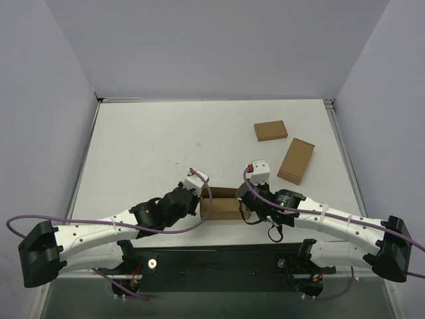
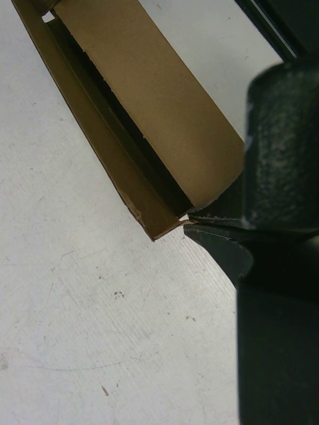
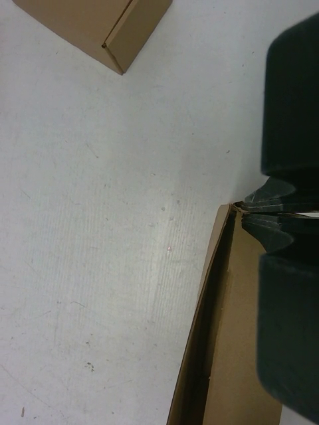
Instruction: Fold the paper box
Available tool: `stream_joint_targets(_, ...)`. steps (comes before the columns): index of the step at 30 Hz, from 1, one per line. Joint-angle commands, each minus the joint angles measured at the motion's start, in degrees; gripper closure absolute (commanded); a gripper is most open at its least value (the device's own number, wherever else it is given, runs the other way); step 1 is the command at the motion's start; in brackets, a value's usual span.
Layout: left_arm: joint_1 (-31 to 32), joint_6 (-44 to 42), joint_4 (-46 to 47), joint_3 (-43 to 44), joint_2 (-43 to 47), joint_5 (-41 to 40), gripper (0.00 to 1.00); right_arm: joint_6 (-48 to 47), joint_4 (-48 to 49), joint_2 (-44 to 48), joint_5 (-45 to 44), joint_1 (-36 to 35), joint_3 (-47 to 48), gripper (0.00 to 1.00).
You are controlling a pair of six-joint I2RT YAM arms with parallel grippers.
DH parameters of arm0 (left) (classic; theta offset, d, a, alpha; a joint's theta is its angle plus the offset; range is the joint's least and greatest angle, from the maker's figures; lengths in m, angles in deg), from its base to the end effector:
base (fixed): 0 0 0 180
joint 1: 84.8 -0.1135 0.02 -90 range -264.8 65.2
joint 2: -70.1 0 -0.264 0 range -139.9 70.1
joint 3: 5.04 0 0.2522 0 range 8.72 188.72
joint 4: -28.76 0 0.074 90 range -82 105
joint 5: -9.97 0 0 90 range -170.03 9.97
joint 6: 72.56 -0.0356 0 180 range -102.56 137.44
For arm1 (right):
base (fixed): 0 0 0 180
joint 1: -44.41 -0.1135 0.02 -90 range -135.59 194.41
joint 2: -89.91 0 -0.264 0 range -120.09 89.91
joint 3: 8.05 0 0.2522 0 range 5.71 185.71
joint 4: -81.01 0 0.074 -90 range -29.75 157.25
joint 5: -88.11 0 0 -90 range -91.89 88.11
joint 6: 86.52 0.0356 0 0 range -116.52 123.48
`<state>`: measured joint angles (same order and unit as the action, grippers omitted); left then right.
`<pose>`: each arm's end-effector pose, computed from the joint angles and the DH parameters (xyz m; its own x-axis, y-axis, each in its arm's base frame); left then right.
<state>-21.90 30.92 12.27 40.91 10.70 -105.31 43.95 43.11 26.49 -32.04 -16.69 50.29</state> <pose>0.1151 -0.1915 0.2291 -0.3694 0.2592 -0.8924 0.5659 0.8245 0.0053 0.1267 0.1925 0.2558 -0.6267 0.0260 -0.7788 -0.2270 0.9500 0.2143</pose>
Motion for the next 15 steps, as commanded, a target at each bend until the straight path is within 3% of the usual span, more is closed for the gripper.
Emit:
stream_joint_targets(1, 0.3, 1.6, 5.7, 2.1, -0.4, 2.8, 1.00, 3.4, -1.0, -1.4, 4.1, -1.5, 0.6, 1.00)
stream_joint_targets(8, 0.4, 1.6, 5.6, 1.9, -0.6, 2.8, 1.00, 2.1, -1.8, -1.4, 5.3, -1.5, 3.6, 1.00)
stream_joint_targets(15, 0.4, 1.5, 5.4, 2.0, 0.1, 2.3, 1.00, 3.7, -1.8, -2.1, 5.5, -1.6, 0.9, 1.00)
